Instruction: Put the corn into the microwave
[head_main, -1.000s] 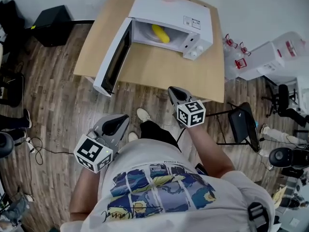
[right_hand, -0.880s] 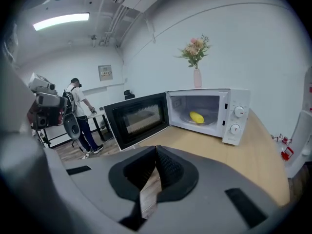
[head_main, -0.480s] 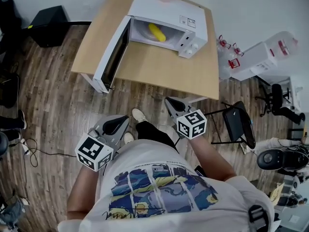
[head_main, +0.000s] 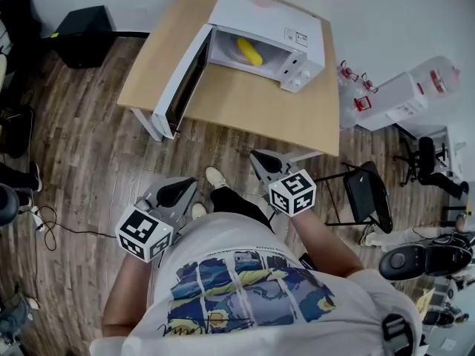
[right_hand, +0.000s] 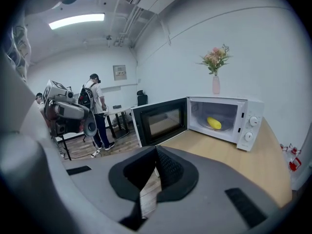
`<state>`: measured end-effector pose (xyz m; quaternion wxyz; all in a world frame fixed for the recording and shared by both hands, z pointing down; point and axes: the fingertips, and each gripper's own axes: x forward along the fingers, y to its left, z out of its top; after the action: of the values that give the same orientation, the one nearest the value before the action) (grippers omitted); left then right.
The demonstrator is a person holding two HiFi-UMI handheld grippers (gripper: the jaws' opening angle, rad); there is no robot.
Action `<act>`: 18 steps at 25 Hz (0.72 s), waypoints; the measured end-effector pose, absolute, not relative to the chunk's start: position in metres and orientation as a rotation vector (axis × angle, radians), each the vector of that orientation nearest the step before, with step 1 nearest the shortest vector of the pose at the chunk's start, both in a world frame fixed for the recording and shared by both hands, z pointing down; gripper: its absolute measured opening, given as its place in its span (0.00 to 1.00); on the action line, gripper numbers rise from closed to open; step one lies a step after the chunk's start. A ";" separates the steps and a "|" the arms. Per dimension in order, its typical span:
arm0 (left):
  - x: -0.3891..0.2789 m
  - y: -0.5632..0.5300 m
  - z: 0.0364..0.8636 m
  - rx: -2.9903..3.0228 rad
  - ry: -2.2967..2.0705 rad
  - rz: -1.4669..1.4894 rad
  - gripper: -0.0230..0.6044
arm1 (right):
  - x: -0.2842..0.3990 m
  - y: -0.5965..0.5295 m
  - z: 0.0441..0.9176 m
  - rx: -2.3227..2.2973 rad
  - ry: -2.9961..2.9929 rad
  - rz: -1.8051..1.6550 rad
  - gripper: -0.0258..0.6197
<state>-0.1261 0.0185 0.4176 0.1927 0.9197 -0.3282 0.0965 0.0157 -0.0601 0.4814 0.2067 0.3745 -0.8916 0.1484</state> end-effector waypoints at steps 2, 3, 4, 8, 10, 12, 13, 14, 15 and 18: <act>-0.130 0.021 0.418 2.576 -0.932 0.271 0.05 | 0.011 -0.059 0.475 1.040 -2.512 0.400 0.05; -0.131 0.022 0.419 2.573 -0.938 0.270 0.05 | 0.009 -0.059 0.473 1.040 -2.521 0.393 0.05; -0.133 0.023 0.419 2.571 -0.943 0.270 0.05 | 0.007 -0.058 0.471 1.039 -2.528 0.389 0.05; -0.137 0.027 0.421 2.563 -0.956 0.263 0.05 | 0.002 -0.054 0.465 1.032 -2.546 0.376 0.05; -0.140 0.028 0.421 2.558 -0.961 0.262 0.05 | -0.002 -0.052 0.461 1.023 -2.556 0.371 0.05; -0.141 0.029 0.422 2.551 -0.968 0.259 0.05 | -0.006 -0.051 0.458 1.011 -2.568 0.362 0.05; -0.142 0.030 0.422 2.547 -0.972 0.257 0.05 | -0.008 -0.051 0.456 1.004 -2.574 0.356 0.05; -0.144 0.031 0.423 2.544 -0.976 0.257 0.05 | -0.010 -0.050 0.455 0.996 -2.577 0.349 0.05; -0.145 0.032 0.424 2.540 -0.979 0.256 0.05 | -0.013 -0.049 0.454 0.988 -2.580 0.342 0.05; -0.148 0.035 0.426 2.534 -0.985 0.258 0.05 | -0.020 -0.047 0.451 0.969 -2.586 0.322 0.05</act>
<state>-0.1477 0.0350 0.4260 0.2040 0.9084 -0.3531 0.0924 -0.0198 -0.0467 0.4508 0.1794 0.3429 -0.9150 0.1138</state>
